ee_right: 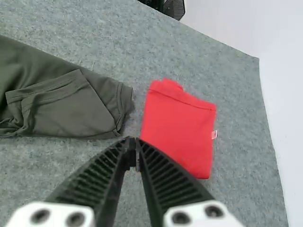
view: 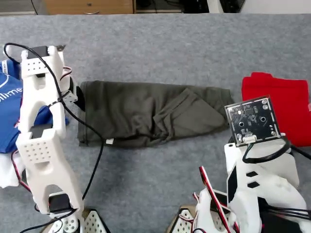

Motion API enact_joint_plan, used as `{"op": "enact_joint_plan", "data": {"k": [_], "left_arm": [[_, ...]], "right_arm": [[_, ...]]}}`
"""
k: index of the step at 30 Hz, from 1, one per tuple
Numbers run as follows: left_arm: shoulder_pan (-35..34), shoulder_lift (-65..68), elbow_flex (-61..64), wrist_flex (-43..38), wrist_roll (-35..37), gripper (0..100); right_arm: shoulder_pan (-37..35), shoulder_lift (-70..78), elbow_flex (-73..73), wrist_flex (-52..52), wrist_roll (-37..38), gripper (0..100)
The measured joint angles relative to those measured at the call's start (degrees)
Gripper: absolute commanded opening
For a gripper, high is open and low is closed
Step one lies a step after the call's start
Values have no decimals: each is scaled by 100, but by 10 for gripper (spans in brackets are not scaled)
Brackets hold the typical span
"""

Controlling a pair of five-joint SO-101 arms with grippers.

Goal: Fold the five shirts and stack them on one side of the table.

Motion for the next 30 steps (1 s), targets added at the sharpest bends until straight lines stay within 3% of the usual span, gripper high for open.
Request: {"op": "enact_joint_plan", "data": {"k": [11, 23, 30], "left_arm": [[668, 167, 35, -70, 0, 243], [659, 1415, -202, -141, 114, 238], [756, 1925, -756, -35, 281, 78]], "right_arm": [[0, -457, 0, 0, 0, 5], [0, -475, 0, 0, 0, 5], [0, -475, 0, 0, 237, 5]]}}
